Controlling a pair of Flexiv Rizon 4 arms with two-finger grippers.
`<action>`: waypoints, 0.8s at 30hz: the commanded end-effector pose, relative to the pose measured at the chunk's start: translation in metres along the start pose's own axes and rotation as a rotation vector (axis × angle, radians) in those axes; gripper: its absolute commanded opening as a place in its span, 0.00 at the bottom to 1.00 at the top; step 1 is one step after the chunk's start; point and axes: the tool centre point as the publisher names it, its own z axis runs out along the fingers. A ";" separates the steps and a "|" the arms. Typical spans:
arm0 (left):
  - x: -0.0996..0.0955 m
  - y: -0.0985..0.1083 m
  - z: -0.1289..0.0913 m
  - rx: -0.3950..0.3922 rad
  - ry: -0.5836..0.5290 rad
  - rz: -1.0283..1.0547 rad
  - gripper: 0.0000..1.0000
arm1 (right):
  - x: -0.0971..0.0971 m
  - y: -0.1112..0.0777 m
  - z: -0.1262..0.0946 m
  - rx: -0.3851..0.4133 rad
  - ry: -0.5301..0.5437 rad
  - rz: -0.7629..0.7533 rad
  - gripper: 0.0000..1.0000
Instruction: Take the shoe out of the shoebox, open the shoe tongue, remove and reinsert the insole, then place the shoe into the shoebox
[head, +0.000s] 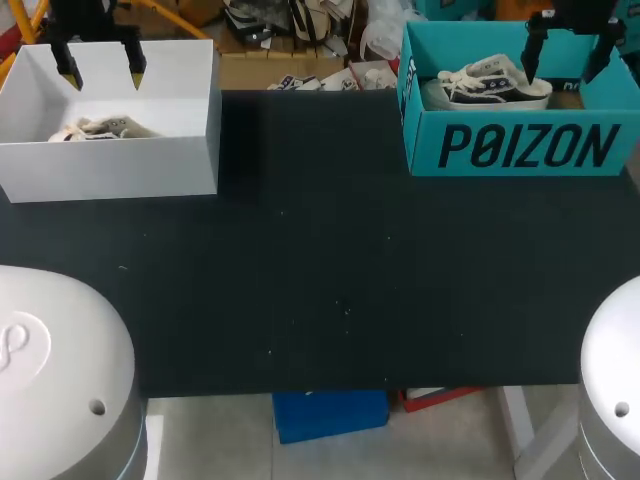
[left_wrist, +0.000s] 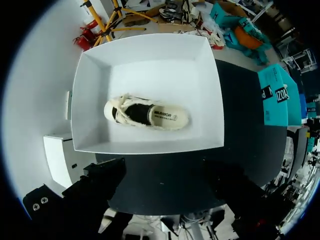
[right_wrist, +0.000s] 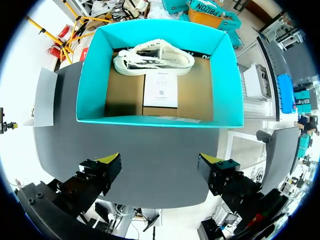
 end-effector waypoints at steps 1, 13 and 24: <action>0.000 0.000 0.000 0.000 0.000 0.000 1.00 | 0.000 0.000 0.000 0.000 0.000 0.000 1.00; 0.000 0.000 0.000 0.000 0.000 0.000 1.00 | -0.009 -0.003 -0.002 -0.100 -0.002 -0.423 1.00; 0.000 0.000 0.000 0.000 0.000 0.000 1.00 | -0.009 -0.012 -0.005 -0.093 0.026 -0.673 1.00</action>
